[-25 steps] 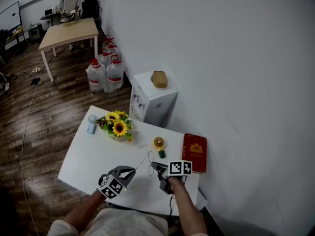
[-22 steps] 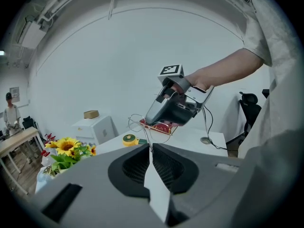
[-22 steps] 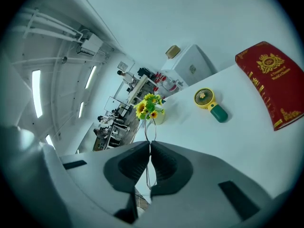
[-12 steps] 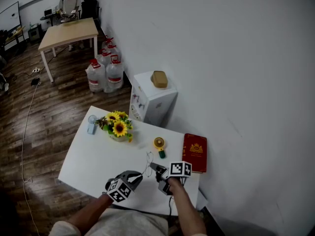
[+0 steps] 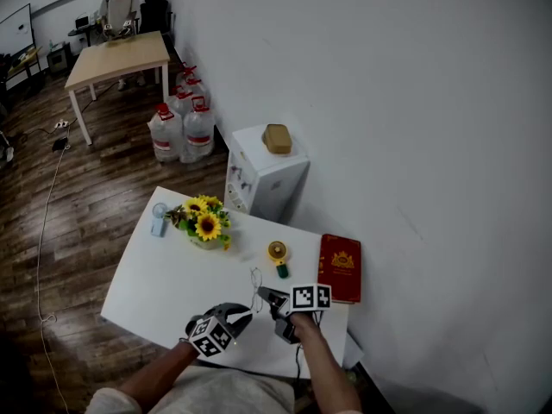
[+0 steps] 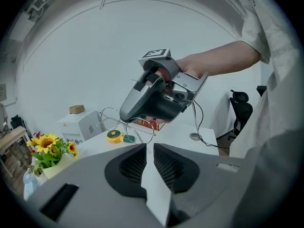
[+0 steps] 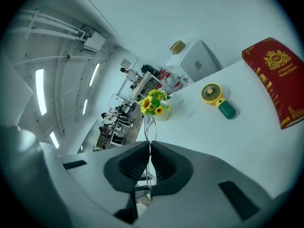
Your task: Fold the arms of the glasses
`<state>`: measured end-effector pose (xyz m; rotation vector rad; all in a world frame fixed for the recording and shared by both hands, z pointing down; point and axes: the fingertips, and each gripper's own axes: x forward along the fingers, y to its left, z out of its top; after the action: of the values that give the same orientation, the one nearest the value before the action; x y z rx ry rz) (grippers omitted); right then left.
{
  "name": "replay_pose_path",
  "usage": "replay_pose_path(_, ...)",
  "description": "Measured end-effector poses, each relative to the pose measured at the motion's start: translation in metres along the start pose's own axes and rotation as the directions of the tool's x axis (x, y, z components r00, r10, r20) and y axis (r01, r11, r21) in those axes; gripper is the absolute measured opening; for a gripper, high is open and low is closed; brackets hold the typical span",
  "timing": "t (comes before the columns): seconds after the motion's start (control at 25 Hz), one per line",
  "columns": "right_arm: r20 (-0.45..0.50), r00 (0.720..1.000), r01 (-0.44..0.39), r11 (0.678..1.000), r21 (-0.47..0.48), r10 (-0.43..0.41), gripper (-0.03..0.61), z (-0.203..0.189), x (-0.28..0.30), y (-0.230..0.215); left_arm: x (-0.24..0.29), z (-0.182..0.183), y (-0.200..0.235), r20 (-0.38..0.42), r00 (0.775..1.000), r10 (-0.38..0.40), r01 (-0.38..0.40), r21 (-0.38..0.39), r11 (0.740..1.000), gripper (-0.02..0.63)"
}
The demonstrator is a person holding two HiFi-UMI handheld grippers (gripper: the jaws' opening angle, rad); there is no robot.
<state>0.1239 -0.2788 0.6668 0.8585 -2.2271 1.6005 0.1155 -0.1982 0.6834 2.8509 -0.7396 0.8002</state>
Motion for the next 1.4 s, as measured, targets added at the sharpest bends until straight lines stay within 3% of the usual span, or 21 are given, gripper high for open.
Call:
replay_pose_path(0.32, -0.012, 0.999, 0.030, 0.995, -0.096, -0.031, 0.015, 0.004, 0.003, -0.003, -0.016, -0.009, 0.021, 0.011, 0.999, 0.033, -0.033, -0.055, 0.998, 0.072)
replay_pose_path(0.6, 0.071, 0.996, 0.072, 0.981, -0.182, -0.060, 0.017, 0.006, 0.001, -0.004, -0.050, -0.010, 0.084, 0.047, 0.983, 0.176, -0.162, -0.221, 0.962, 0.071)
replay_pose_path(1.08, 0.212, 0.972, 0.175, 0.919, -0.354, -0.104, 0.015, 0.008, -0.003, -0.002, -0.103, 0.001, 0.151, 0.075, 0.916, 0.394, -0.359, -0.285, 0.889, 0.014)
replay_pose_path(1.4, 0.338, 0.939, 0.235, 0.845, -0.481, -0.069, 0.015, 0.017, -0.010, 0.014, -0.120, 0.015, 0.162, 0.113, 0.891, 0.439, -0.388, -0.310, 0.868, 0.008)
